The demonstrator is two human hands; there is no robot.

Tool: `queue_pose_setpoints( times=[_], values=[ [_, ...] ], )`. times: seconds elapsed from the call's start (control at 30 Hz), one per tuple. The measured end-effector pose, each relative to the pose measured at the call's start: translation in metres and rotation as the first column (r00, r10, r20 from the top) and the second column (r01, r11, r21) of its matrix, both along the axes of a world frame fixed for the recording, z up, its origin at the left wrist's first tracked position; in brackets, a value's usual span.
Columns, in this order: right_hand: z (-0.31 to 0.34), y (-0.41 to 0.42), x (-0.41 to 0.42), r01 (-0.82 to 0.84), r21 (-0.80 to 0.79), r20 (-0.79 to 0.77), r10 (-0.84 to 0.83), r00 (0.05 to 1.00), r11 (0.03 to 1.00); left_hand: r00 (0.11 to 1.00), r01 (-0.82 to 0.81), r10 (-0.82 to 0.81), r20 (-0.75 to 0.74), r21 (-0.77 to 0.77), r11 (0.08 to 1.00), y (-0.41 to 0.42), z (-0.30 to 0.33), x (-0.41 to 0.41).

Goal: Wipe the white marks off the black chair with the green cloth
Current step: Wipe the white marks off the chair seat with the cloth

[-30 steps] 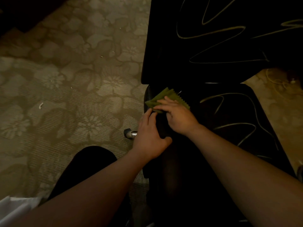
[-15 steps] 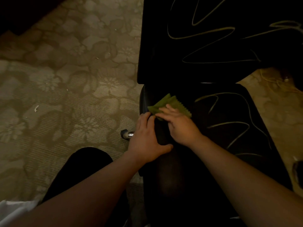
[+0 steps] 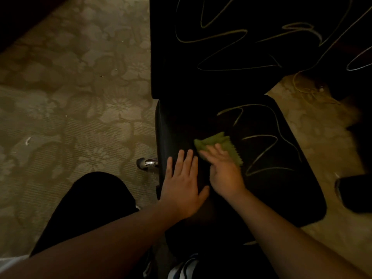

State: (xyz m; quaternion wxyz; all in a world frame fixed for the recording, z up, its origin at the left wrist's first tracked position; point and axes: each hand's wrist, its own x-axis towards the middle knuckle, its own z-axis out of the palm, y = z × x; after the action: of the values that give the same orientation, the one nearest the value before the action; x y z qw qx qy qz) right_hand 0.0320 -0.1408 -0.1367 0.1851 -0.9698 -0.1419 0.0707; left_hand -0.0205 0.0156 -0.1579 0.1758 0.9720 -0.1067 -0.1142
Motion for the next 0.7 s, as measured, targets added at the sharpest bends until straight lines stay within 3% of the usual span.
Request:
queue_pose_setpoints(
  times=[0.2,0.37,0.43,0.6,0.7],
  values=[
    [0.009,-0.018,-0.029,0.009,0.017,-0.080,-0.007,0.997,1.000,0.999,0.047,-0.047,-0.009,0.069,0.996,0.001,-0.005,0.000],
    [0.015,-0.052,-0.047,0.384,-0.044,-0.080,-0.386,0.919,0.922,0.994,0.086,-0.077,-0.080,0.120,0.989,0.006,0.005,0.007],
    [0.016,-0.055,-0.057,0.441,-0.063,-0.093,-0.445,0.891,0.895,0.992,0.083,-0.073,-0.099,0.103,0.991,0.002,0.012,0.002],
    [0.017,-0.025,-0.089,0.164,0.007,-0.105,-0.162,0.981,0.987,0.985,0.149,-0.145,-0.089,0.045,0.988,-0.030,0.015,-0.038],
    [0.016,-0.034,-0.096,0.129,-0.036,-0.099,-0.132,0.986,0.991,0.987,0.150,-0.142,-0.072,0.111,0.982,-0.035,0.009,-0.045]
  ],
)
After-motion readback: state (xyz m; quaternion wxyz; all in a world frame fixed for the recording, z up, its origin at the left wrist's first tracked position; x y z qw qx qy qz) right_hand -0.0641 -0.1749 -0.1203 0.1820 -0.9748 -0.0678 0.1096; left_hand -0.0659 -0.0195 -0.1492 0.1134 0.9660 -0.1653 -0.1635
